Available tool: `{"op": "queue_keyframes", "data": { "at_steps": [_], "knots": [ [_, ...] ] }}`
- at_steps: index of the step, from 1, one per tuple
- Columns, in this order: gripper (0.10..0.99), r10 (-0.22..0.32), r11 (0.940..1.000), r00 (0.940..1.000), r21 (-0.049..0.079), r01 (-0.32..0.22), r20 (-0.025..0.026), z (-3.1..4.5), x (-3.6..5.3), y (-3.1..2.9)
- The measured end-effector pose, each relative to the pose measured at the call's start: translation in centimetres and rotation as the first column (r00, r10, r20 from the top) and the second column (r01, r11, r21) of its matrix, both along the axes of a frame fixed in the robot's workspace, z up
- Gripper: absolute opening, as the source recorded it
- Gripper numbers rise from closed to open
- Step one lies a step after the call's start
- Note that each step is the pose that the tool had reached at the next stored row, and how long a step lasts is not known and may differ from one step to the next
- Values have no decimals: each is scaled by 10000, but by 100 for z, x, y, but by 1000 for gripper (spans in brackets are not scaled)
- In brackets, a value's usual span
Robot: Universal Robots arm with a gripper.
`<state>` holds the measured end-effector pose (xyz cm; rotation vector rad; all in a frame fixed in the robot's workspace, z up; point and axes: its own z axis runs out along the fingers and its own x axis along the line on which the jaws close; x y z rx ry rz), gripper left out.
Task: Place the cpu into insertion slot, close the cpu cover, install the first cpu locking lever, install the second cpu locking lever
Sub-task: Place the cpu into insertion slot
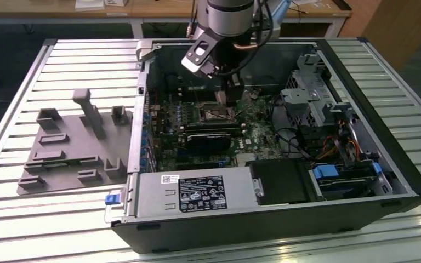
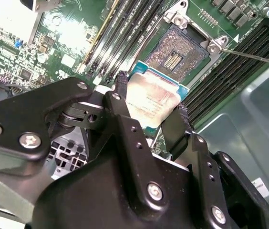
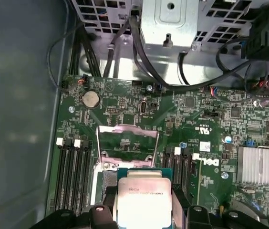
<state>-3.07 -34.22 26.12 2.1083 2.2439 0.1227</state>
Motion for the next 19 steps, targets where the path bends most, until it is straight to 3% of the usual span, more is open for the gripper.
{"op": "queue_keyframes", "data": {
  "at_steps": [5,8,19],
  "knots": [
    [537,-110,9999,9998,1,110,144,-50,-52,0],
    [537,-189,9998,9996,3,189,202,-92,-70,0],
    [537,-389,9992,9990,1,389,211,-246,-120,73]
  ]
}}
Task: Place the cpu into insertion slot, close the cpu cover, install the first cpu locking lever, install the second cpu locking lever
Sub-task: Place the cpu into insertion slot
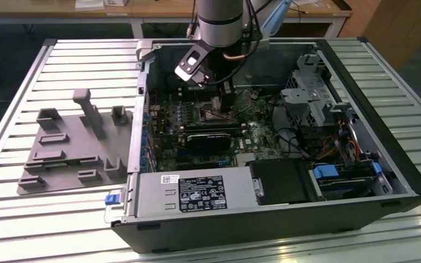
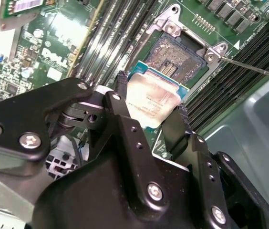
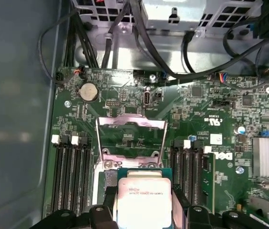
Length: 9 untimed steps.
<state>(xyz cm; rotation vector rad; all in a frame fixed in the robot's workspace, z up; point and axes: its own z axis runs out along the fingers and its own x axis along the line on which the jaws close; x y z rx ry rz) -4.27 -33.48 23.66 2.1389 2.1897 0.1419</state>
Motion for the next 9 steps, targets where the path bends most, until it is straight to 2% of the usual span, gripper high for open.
{"op": "queue_keyframes", "data": {
  "at_steps": [9],
  "knots": [
    [537,-44,10000,10000,-11,44,1,-111,-55,39]
  ]
}}
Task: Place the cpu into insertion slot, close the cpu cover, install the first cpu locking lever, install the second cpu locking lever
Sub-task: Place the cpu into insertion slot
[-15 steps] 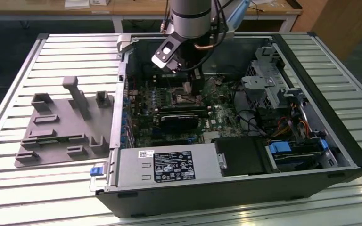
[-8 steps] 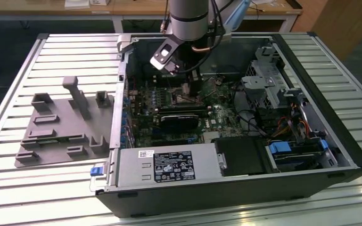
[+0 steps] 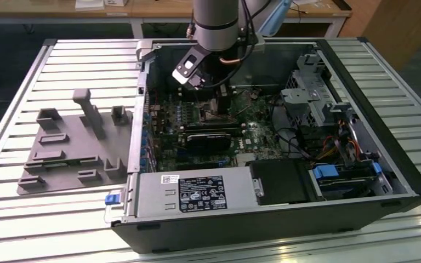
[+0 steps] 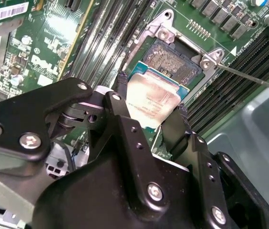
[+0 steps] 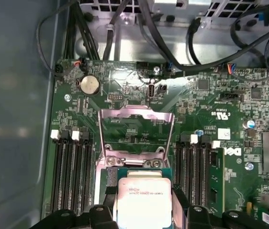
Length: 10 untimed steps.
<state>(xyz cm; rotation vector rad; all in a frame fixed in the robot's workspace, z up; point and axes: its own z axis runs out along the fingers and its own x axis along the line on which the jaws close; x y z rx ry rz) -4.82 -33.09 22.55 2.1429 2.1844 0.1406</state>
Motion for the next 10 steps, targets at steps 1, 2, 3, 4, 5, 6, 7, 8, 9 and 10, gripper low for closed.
{"op": "queue_keyframes", "data": {
  "at_steps": [1,2,3,4,5,6,7,8,9,10],
  "knots": [
    [537,-2,10000,10000,0,2,0,-12,-7,2],
    [537,-3,10000,10000,-1,3,0,-21,-12,3],
    [537,-3,10000,10000,-1,3,-1,-30,-14,5],
    [537,-3,10000,10000,0,3,0,-37,-16,6],
    [537,-4,10000,10000,-1,4,-1,-44,-19,8],
    [537,-4,10000,10000,-1,4,-1,-51,-22,10],
    [537,-4,10000,10000,-1,4,0,-56,-26,13],
    [537,-4,10000,10000,-2,4,-1,-59,-28,15],
    [537,-4,10000,10000,-2,4,-2,-62,-29,18],
    [537,-5,10000,10000,-1,5,0,-65,-29,21]
  ]
}}
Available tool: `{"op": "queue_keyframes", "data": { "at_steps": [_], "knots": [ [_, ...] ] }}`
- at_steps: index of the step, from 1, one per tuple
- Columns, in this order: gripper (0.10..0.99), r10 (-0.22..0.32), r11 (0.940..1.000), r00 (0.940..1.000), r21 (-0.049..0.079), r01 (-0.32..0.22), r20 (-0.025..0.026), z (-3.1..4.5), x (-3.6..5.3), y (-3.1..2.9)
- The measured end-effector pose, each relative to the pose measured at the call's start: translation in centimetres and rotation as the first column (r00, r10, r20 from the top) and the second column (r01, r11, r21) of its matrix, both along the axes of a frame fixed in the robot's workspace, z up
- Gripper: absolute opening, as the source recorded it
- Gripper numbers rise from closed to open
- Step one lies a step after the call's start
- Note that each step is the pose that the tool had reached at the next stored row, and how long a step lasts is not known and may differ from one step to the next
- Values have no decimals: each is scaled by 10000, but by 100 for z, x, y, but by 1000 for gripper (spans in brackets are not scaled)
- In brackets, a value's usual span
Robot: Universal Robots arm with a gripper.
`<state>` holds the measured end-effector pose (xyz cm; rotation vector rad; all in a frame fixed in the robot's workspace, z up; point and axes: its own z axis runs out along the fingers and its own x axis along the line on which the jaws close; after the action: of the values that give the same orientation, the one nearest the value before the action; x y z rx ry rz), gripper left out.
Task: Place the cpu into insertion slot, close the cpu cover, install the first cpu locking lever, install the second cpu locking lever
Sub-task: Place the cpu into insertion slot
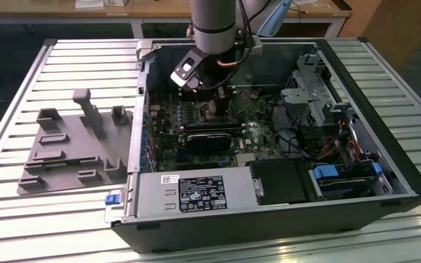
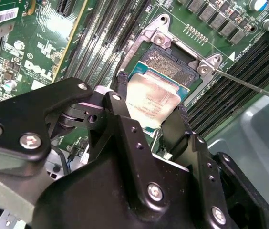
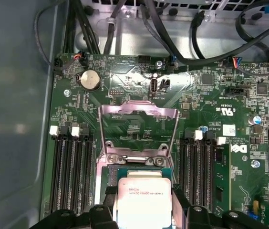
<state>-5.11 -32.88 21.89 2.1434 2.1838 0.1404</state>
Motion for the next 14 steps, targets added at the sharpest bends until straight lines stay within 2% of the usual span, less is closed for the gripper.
{"op": "queue_keyframes", "data": {
  "at_steps": [4,14],
  "knots": [
    [537,0,10000,10000,0,0,0,-20,-6,12],
    [537,-65,10000,10000,1,65,0,-133,-38,30]
  ]
}}
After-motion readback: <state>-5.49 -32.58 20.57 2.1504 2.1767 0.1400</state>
